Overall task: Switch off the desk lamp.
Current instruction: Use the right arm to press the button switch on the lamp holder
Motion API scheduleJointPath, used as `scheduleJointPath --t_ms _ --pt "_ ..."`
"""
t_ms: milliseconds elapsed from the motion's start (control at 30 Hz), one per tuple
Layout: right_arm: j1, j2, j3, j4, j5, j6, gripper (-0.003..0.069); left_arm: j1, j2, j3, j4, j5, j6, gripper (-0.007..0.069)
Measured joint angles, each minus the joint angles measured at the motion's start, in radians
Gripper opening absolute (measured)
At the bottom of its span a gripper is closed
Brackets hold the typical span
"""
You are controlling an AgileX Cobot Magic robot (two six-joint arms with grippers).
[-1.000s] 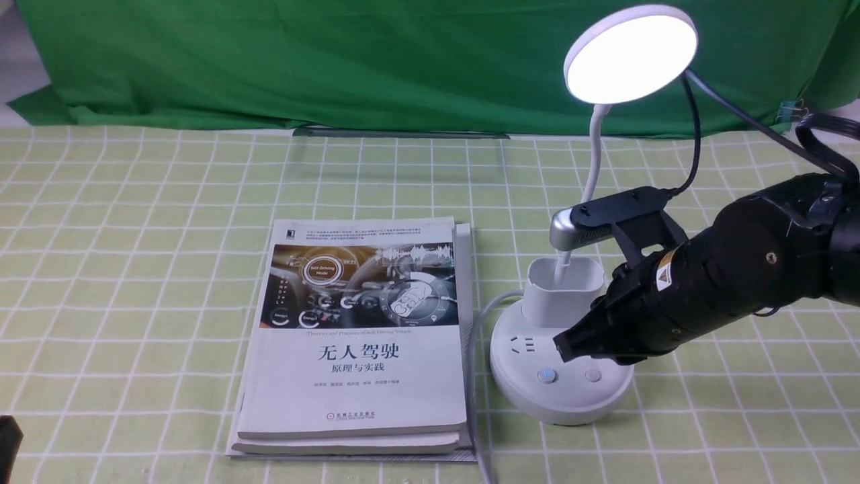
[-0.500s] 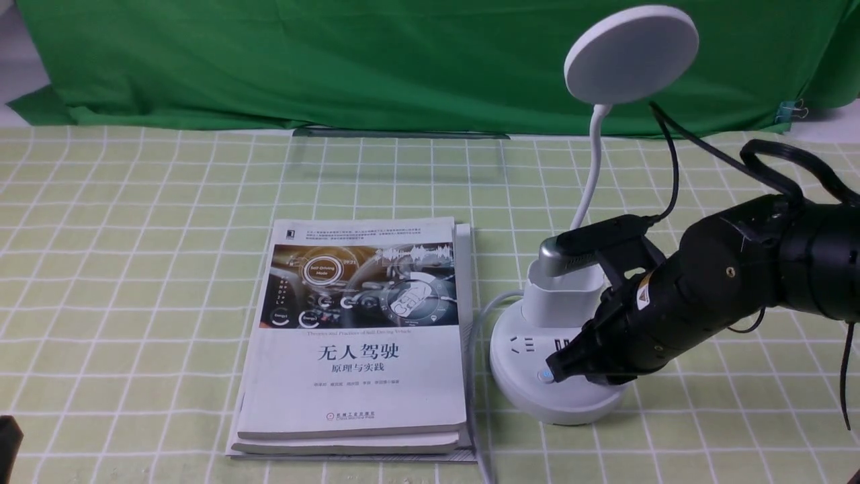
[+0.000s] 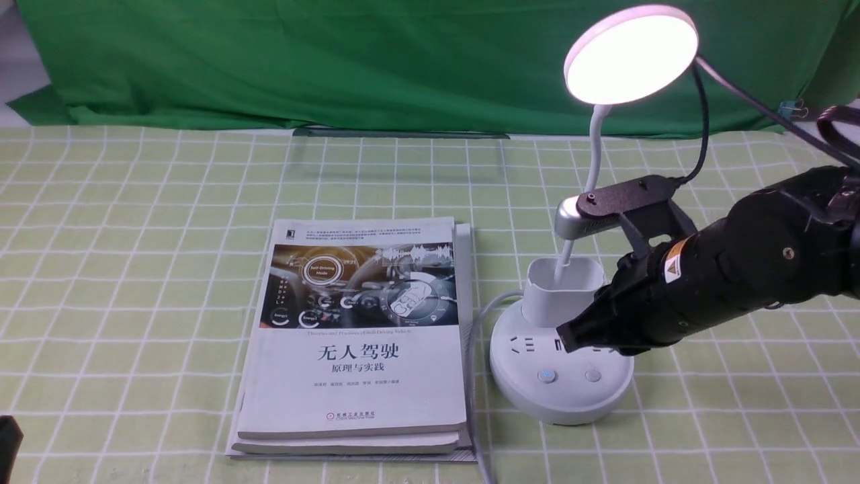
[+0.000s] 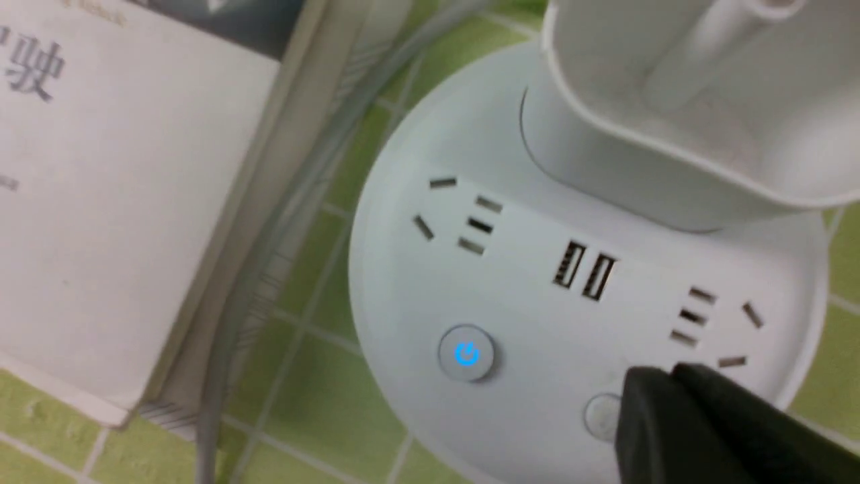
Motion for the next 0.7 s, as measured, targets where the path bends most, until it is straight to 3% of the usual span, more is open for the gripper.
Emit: scheduleJointPath --t_ms 700 --pt "0.000 0.137 -0.002 -0.001 -0.002 0.000 0.0030 0.000 0.000 0.000 0.000 0.000 0.000 0.0001"
